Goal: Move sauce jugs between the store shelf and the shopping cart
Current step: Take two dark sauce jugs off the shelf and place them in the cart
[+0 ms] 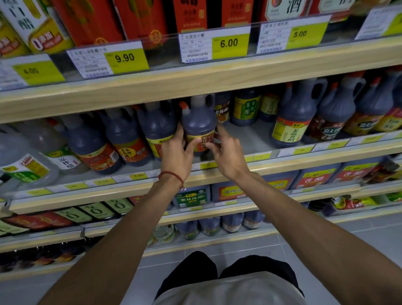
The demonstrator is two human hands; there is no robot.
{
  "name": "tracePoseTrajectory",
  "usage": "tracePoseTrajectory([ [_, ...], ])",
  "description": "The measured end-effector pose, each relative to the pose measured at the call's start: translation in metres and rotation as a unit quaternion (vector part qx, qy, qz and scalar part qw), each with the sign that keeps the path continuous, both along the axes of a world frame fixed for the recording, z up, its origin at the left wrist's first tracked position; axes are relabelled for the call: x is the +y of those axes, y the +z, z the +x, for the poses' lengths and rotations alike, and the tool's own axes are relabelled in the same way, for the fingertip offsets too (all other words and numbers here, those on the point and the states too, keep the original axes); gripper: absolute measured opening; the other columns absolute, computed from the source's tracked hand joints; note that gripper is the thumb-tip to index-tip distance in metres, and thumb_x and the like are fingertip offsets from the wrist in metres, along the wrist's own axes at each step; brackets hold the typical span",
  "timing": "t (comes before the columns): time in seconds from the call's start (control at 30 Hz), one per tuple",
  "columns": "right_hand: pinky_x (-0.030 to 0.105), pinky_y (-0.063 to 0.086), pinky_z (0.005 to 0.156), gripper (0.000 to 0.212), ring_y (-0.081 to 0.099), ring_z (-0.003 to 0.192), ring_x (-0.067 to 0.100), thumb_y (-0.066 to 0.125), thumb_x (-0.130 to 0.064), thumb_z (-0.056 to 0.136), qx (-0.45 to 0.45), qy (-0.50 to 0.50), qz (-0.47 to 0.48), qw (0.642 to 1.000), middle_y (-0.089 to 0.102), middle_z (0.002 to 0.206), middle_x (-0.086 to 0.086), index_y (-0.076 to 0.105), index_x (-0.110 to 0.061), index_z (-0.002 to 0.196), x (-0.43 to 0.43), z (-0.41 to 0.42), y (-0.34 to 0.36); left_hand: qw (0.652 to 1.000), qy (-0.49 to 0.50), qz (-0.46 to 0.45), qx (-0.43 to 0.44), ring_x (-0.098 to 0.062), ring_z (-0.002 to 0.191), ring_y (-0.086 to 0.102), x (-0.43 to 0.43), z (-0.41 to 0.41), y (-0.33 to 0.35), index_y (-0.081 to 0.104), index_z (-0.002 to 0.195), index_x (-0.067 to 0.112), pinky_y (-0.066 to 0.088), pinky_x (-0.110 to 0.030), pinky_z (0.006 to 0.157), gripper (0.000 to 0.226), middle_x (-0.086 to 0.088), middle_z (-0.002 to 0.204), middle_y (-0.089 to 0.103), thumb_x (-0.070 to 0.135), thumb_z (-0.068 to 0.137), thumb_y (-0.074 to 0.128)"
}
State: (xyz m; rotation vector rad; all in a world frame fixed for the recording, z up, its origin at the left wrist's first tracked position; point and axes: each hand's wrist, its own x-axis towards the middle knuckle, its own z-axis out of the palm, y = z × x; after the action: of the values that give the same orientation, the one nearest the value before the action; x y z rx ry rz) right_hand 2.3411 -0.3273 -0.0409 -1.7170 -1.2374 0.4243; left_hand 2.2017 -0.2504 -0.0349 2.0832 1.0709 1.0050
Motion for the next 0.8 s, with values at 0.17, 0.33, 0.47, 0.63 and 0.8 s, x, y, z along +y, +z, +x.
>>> tracePoseTrajectory([
  [0.17,0.049,0.056,0.099,0.076,0.067,0.121,0.031,0.068,-0.004,0.095,0.001,0.017,-0.018,1.000,0.070,0.132,0.007,0.032,-0.025,0.159,-0.001,-0.006,-0.002,0.998,0.048,-0.020,-0.019,-0.022,0.102,0.073,0.005,0.002,0.001,0.069,0.118,0.018,0.059,-0.045,0.087,0.064,-0.005,0.104,0.078,0.068,0.081,0.062],
  [0.33,0.051,0.055,0.100,0.083,0.066,0.119,0.030,0.064,0.004,0.090,-0.008,0.032,-0.042,0.999,0.069,0.131,0.004,0.031,-0.030,0.158,-0.006,-0.007,-0.003,0.992,0.081,-0.074,-0.064,-0.014,0.098,0.073,0.003,0.005,0.006,0.071,0.098,0.017,0.060,-0.046,0.086,0.048,-0.002,0.099,0.078,0.057,0.072,0.074],
  [0.47,0.050,0.052,0.106,0.086,0.061,0.127,0.027,0.062,0.007,0.089,-0.008,0.048,-0.058,0.997,0.063,0.139,0.005,0.029,-0.030,0.159,-0.011,-0.005,-0.002,0.986,0.125,-0.077,-0.079,-0.016,0.087,0.074,-0.011,0.009,0.008,0.074,0.085,0.012,0.060,-0.044,0.080,0.026,-0.002,0.090,0.078,0.036,0.078,0.082],
  [0.63,0.046,0.042,0.118,0.081,0.048,0.143,0.026,0.059,0.005,0.094,-0.004,0.064,-0.067,0.996,0.052,0.153,0.007,0.027,-0.025,0.162,-0.018,-0.006,-0.003,0.975,0.160,-0.097,-0.121,-0.012,0.071,0.067,-0.021,0.001,0.013,0.077,0.081,-0.001,0.057,-0.032,0.075,0.023,0.010,0.072,0.068,0.020,0.082,0.085],
  [0.8,0.043,0.041,0.118,0.074,0.048,0.142,0.026,0.060,-0.002,0.097,-0.034,0.068,-0.086,0.993,0.052,0.153,0.007,0.032,-0.022,0.161,-0.028,-0.009,0.011,0.977,0.159,-0.119,-0.081,-0.010,0.072,0.067,-0.028,-0.009,0.016,0.079,0.089,0.003,0.055,-0.025,0.074,0.018,0.006,0.074,0.072,0.022,0.088,0.080],
])
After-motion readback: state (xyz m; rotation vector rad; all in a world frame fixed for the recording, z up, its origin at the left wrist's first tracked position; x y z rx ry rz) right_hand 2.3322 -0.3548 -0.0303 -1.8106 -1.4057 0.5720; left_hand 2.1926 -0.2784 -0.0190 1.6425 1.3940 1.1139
